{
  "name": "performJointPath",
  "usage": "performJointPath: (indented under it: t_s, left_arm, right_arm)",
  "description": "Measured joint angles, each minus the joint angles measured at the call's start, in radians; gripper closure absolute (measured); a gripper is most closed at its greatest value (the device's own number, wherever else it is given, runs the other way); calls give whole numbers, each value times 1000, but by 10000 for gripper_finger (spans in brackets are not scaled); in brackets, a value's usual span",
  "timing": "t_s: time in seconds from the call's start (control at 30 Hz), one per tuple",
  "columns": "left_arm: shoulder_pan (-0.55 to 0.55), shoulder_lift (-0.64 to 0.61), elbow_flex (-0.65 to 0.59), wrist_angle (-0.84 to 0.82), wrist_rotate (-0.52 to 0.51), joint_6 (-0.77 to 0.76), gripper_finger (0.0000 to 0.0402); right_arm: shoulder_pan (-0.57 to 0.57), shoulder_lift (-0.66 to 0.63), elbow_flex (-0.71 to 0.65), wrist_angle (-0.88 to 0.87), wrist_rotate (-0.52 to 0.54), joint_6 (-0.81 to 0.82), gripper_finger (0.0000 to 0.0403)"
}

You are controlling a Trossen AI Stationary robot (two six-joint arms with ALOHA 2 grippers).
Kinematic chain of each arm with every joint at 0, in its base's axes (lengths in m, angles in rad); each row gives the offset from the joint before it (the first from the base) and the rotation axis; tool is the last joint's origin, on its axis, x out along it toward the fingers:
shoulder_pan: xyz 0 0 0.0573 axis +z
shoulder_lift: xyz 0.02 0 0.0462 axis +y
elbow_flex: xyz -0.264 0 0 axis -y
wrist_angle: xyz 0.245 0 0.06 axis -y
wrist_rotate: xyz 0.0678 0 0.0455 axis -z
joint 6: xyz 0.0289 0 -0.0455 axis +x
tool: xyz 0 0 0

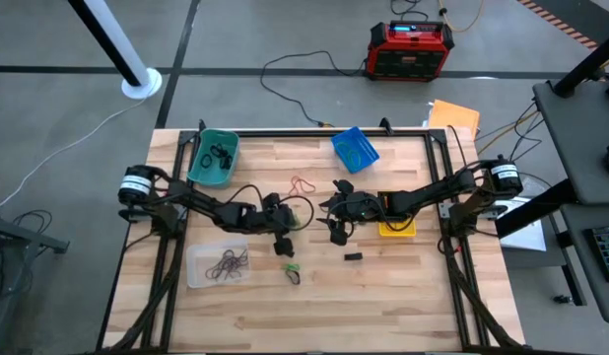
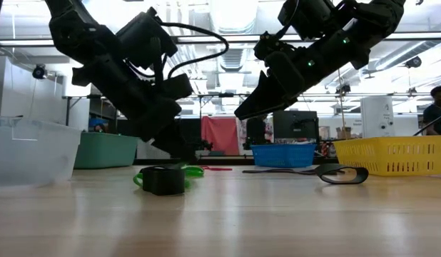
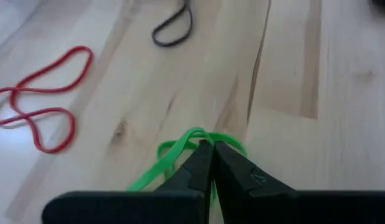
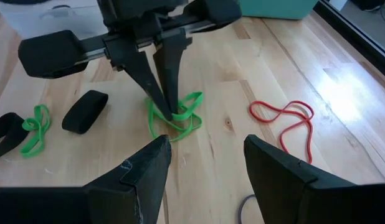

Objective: Sort rubber bands into baskets

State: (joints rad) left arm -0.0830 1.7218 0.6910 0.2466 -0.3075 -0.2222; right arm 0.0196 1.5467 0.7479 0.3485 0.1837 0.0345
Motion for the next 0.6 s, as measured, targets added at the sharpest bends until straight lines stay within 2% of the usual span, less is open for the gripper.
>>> performJointPath:
  t_s: [0.33,0.6]
  left_arm:
    - [-3,-87,0,179,-24,93,402]
    - [-3,-200,0,204,-8,97,402]
  right_arm:
    - [0,0,0,0,0,-18,204]
    - [0,5,0,68,0,-43,204]
